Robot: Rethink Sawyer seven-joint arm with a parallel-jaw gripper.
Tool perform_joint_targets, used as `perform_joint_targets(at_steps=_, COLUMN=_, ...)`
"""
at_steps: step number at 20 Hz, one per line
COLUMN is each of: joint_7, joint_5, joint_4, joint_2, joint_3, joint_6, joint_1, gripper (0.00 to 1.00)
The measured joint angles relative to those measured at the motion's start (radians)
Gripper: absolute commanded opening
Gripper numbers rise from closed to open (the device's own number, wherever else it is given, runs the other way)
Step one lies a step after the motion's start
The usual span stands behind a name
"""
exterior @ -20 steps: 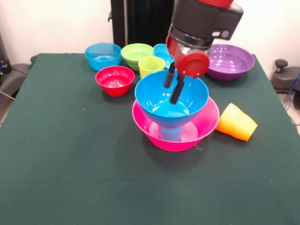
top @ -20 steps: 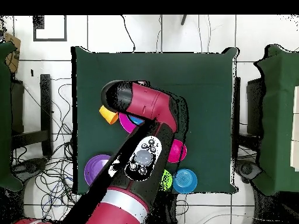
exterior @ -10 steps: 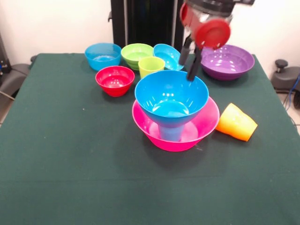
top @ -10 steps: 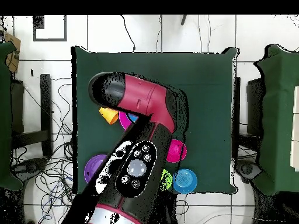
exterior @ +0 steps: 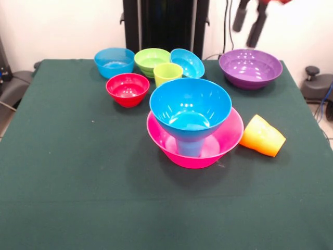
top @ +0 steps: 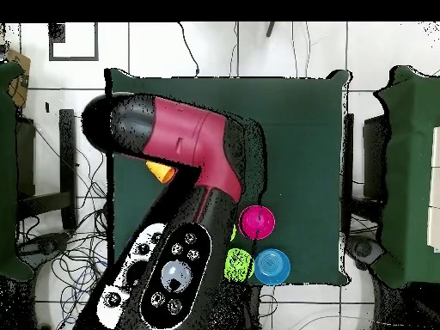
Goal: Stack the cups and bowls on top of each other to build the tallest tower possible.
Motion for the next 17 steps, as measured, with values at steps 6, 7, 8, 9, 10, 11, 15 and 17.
perform_joint_targets(at_steps=6, joint_7=0.000, joint_5=0.007, joint_4=-0.009, joint_2=-0.024, joint_3=0.000, joint_6=0.015, joint_1=0.038, gripper=1.00)
perform_joint_targets(at_steps=7, joint_7=0.000, joint_5=0.008, joint_4=-0.009, joint_2=-0.024, joint_3=0.000, joint_6=0.015, joint_1=0.043, gripper=1.00)
perform_joint_targets(at_steps=8, joint_7=0.000, joint_5=0.009, joint_4=-0.010, joint_2=-0.023, joint_3=0.000, joint_6=0.015, joint_1=0.045, gripper=1.00)
perform_joint_targets(at_steps=9, joint_7=0.000, joint_5=0.011, joint_4=-0.009, joint_2=-0.023, joint_3=0.000, joint_6=0.015, joint_1=0.054, gripper=1.00)
perform_joint_targets(at_steps=10, joint_7=0.000, joint_5=0.012, joint_4=-0.010, joint_2=-0.022, joint_3=0.000, joint_6=0.015, joint_1=0.058, gripper=1.00)
perform_joint_targets(at_steps=11, joint_7=0.000, joint_5=0.014, joint_4=-0.009, joint_2=-0.021, joint_3=0.000, joint_6=0.015, joint_1=0.068, gripper=1.00)
perform_joint_targets(at_steps=15, joint_7=0.000, joint_5=0.016, joint_4=-0.009, joint_2=-0.020, joint_3=0.000, joint_6=0.015, joint_1=0.080, gripper=1.00)
perform_joint_targets(at_steps=17, joint_7=0.000, joint_5=0.016, joint_4=-0.008, joint_2=-0.023, joint_3=0.000, joint_6=0.020, joint_1=0.085, gripper=1.00)
